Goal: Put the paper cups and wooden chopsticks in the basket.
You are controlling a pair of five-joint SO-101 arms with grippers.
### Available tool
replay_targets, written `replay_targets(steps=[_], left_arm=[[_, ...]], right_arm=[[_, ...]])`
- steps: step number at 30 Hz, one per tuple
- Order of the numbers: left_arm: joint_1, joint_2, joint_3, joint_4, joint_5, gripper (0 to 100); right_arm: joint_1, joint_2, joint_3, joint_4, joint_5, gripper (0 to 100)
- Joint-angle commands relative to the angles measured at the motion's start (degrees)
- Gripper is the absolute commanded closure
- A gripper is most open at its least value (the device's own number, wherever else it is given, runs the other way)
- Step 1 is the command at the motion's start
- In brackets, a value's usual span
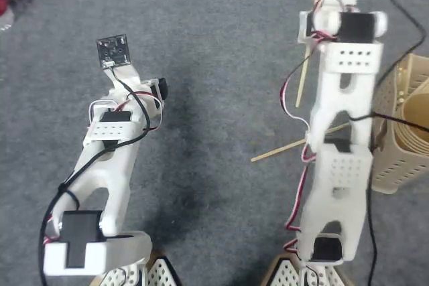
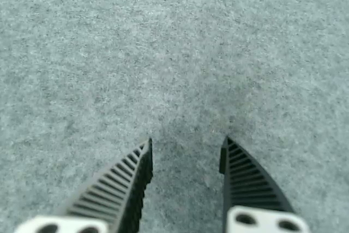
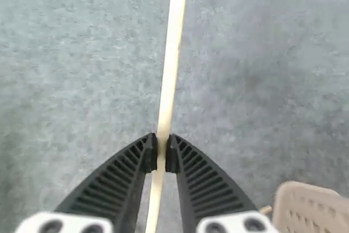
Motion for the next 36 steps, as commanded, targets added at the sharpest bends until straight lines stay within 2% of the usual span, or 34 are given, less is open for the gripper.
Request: replay_targets(steps=[1,5,9,12,17,21,26,31,36], left_arm=[[0.09,-0.44,-0.75,-1.23,0.26,80],[0.09,-0.44,-0.66,-1.23,0.26,80],[0.09,-0.44,-0.48,-1.23,0.26,80],[0.00,-0.44,-0.40,-1.05,0.26,80],[-0.35,-0.44,0.13,-1.05,0.26,80],[-0.35,-0.44,0.31,-1.14,0.26,80],[-0.35,-0.44,0.31,-1.14,0.26,80],[-0.35,-0.44,0.31,-1.14,0.26,80],[-0.09,-0.44,0.22,-1.14,0.26,80]], right_arm=[[-0.84,-17.01,10.81,2.51,0.97,99.2],[-0.84,-33.54,24.88,2.24,0.97,99.2],[-0.22,-47.52,31.74,0.13,1.67,99.2],[2.33,-54.02,34.11,-5.85,6.86,99.2],[10.07,-57.01,36.31,-18.95,10.90,99.2],[17.27,-57.63,40.26,-27.38,10.55,99.2],[20.88,-60.18,47.47,-32.66,6.33,99.1],[22.81,-66.07,65.67,-48.75,5.27,99.1],[27.12,-75.47,91.78,-76.53,5.63,99.1]])
